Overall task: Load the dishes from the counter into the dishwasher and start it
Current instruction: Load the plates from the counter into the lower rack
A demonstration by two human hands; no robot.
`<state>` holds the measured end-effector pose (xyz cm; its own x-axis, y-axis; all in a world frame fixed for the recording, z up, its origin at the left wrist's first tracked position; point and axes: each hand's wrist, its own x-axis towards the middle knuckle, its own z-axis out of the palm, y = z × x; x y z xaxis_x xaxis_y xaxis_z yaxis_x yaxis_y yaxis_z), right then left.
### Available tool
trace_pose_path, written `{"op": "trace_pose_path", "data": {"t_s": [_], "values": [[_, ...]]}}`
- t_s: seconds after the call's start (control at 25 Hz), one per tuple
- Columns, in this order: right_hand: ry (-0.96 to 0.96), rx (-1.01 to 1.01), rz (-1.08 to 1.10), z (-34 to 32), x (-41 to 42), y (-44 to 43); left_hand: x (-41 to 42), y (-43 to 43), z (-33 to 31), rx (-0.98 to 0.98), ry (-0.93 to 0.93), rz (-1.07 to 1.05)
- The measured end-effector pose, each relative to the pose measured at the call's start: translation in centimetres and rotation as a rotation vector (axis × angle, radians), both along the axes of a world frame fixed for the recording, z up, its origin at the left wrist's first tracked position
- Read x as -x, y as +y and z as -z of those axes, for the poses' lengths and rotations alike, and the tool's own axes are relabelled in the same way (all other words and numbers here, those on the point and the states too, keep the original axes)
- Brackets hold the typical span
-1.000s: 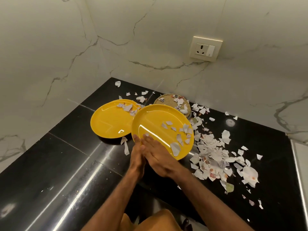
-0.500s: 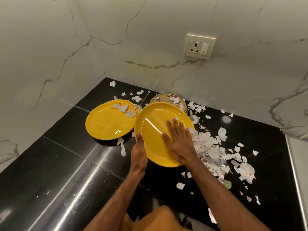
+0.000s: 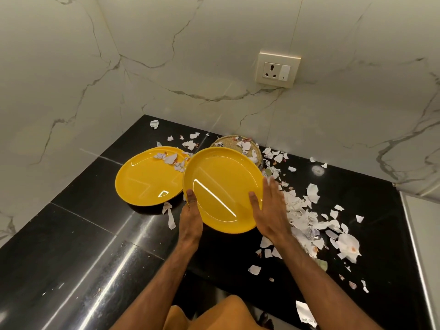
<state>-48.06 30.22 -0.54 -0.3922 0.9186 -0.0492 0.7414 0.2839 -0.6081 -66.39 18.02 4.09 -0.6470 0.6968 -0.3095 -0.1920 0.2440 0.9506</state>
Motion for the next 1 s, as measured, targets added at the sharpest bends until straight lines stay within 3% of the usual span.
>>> {"op": "trace_pose_path", "data": {"t_s": [0.24, 0.4, 0.52, 0.6, 0.68, 0.76, 0.88, 1.0], "values": [[-0.021, 0.017, -0.334, -0.3, 0.8, -0.9, 1.1, 0.5, -0.4, -0.033, -0.004, -0.067], [-0.105, 0.028, -0.212, 0.7, -2.0, -0.6, 3.8, 0.0, -1.3, -0.074, 0.033, -0.126], [0.094, 0.023, -0.07, -0.5, -2.2, -1.7, 4.0, -0.5, -1.6, -0.083, 0.031, -0.102], [0.214, 0.009, -0.148, -1.6, -1.9, -2.9, 4.1, -0.6, -0.7, -0.069, 0.003, -0.091], [0.166, -0.018, -0.227, -1.7, -1.9, -4.1, 3.9, -0.9, -0.3, -0.051, -0.031, -0.063], [0.162, 0.023, -0.11, -1.0, -2.3, -5.2, 3.5, -1.1, -0.5, -0.062, -0.035, -0.037], [0.389, 0.156, 0.273, -0.8, -3.9, -6.9, 3.1, -1.9, -0.6, -0.06, -0.049, -0.003], [0.578, 0.244, 0.449, -1.8, -5.8, -8.2, 2.4, -2.2, -0.5, -0.036, -0.077, 0.164]]}}
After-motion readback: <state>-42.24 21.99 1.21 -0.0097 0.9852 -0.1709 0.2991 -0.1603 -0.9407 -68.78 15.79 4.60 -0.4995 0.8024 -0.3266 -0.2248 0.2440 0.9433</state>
